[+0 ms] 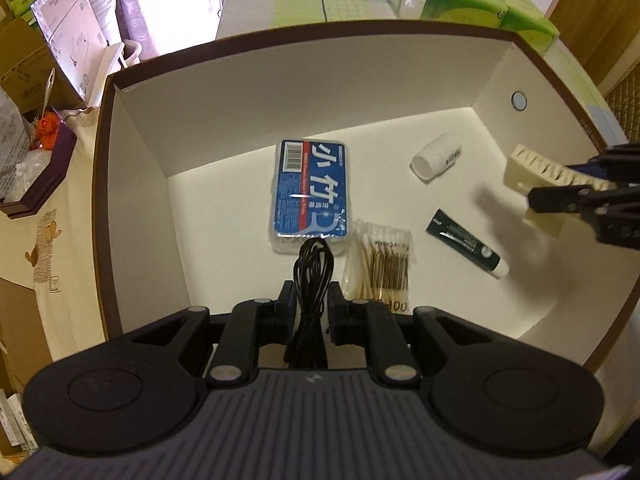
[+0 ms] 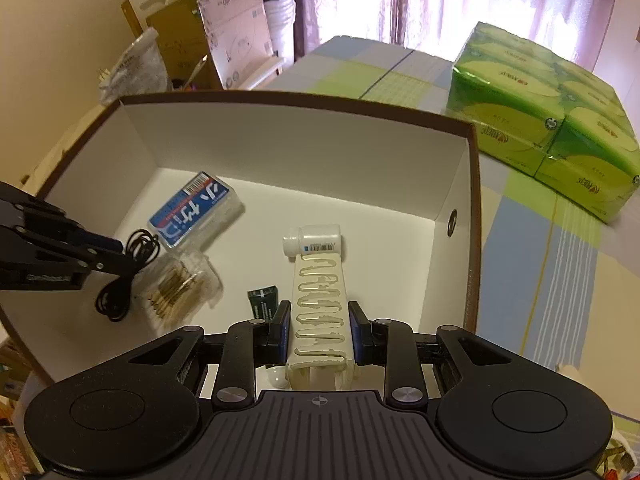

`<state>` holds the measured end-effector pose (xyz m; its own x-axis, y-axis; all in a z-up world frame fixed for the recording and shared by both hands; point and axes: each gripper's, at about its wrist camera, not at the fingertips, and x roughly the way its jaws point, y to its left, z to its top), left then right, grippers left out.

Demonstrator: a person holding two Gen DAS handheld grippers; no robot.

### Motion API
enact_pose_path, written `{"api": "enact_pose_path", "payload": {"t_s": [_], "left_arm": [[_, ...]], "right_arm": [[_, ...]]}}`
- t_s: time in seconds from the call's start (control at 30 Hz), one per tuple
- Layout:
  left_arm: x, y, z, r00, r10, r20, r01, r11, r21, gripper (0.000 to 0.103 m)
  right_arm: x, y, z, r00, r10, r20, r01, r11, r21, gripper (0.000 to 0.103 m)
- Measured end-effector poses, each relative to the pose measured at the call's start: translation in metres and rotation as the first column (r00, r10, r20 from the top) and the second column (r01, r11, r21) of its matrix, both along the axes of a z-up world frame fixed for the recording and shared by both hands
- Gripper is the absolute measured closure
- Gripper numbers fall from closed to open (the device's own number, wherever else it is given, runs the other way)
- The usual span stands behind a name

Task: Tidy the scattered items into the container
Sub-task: 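Open both tools to drop the cable and rack into the box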

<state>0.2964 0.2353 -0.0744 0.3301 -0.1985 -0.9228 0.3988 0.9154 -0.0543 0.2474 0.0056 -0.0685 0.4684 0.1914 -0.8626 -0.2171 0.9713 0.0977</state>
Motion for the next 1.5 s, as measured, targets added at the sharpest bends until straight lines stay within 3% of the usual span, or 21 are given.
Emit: {"api": "enact_pose_path", "payload": {"t_s": [0.43,0.47,0.6,0.63,0.83,1.0,1.3,1.5], "left_arm": [[-0.005,-0.001,0.002,1.000,0.007,-0.006,-0.007,1.000,-0.031,0.080],[-0.006,-0.002,0.002,1.000,0.009,-0.005,-0.009,0.999,-0.034,0.079],[-0.012,-0.002,0.008,1.000,0.019,0.003,-0.019,0.999,-0.048,0.070],[-0.013,-0.003,0.010,1.000,0.021,0.005,-0.021,0.998,-0.051,0.067],[-0.027,-0.001,0.026,0.998,0.053,0.024,-0.051,0.997,-0.064,0.039],[-0.040,-0.001,0.041,0.996,0.072,0.047,-0.069,0.995,-0.074,0.029],[-0.069,-0.004,0.065,0.990,0.102,0.096,-0.094,0.992,-0.089,0.019],[-0.089,-0.001,0.074,0.985,0.121,0.119,-0.111,0.990,-0.090,0.017]], "right_arm": [[0.010,0.003,-0.004,0.999,0.044,0.020,-0.043,0.999,-0.032,0.072],[0.008,0.002,-0.001,0.999,0.048,0.025,-0.048,0.999,-0.022,0.068],[-0.008,0.007,0.016,0.994,0.071,0.087,-0.075,0.997,0.036,0.010],[-0.012,0.009,0.020,0.991,0.074,0.109,-0.076,0.997,0.014,0.008],[-0.033,0.013,0.035,0.990,0.075,0.121,-0.071,0.997,-0.035,0.008],[-0.049,0.015,0.042,0.989,0.068,0.128,-0.061,0.996,-0.062,0.008],[-0.082,0.009,0.053,0.989,0.026,0.147,-0.019,0.999,-0.046,0.008],[-0.098,0.002,0.057,0.988,0.006,0.153,0.000,0.999,-0.039,0.008]]}}
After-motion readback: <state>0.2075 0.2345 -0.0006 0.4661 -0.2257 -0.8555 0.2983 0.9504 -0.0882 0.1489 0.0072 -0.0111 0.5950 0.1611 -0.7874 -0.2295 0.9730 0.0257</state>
